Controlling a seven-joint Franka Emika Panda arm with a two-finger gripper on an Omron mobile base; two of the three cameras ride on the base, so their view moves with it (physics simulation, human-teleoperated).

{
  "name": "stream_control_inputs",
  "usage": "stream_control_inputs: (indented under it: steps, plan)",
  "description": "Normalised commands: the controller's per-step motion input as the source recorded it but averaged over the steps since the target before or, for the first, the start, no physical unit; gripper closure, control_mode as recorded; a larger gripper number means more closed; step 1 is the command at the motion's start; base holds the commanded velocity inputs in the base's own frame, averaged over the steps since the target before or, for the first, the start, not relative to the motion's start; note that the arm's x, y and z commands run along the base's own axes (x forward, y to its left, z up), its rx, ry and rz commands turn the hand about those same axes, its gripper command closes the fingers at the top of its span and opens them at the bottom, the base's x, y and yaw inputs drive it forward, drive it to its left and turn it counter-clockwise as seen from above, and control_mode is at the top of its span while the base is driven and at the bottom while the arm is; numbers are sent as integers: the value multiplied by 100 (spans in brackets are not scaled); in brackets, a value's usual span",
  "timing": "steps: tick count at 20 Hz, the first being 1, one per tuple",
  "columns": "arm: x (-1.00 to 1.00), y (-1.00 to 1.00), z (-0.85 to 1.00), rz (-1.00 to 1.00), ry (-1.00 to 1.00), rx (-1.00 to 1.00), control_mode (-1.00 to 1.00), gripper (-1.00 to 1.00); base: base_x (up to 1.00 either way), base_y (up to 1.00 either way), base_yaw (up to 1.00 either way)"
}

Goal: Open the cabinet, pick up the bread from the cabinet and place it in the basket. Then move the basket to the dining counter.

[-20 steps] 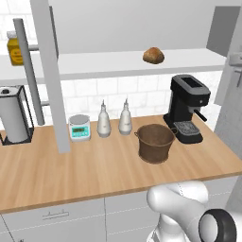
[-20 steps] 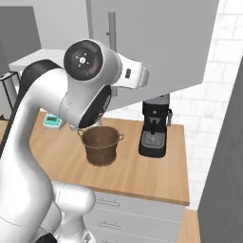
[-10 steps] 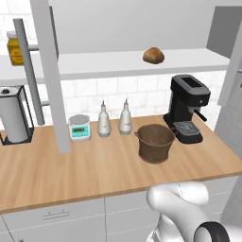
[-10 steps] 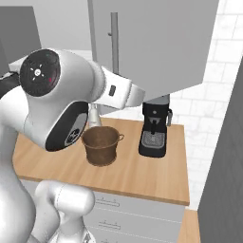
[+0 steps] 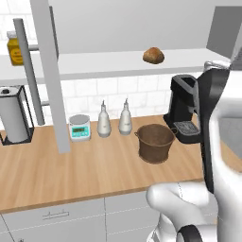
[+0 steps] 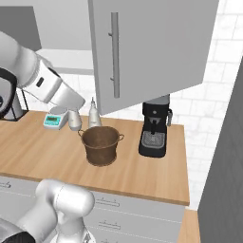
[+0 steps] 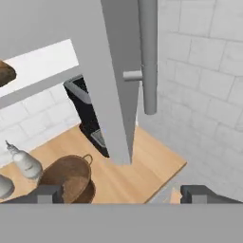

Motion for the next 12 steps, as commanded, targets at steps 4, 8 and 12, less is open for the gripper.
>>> stream_control_inputs:
  steps: [4,8,12]
  plan:
    - [83,95,-13,-43,-1,20,-100,-100,0,0,0]
    - [68,19,-34,-47,-39,25,-100,-100,0,0,0]
    - [33,-9,-42,-48,-60,26,-100,-100,0,0,0]
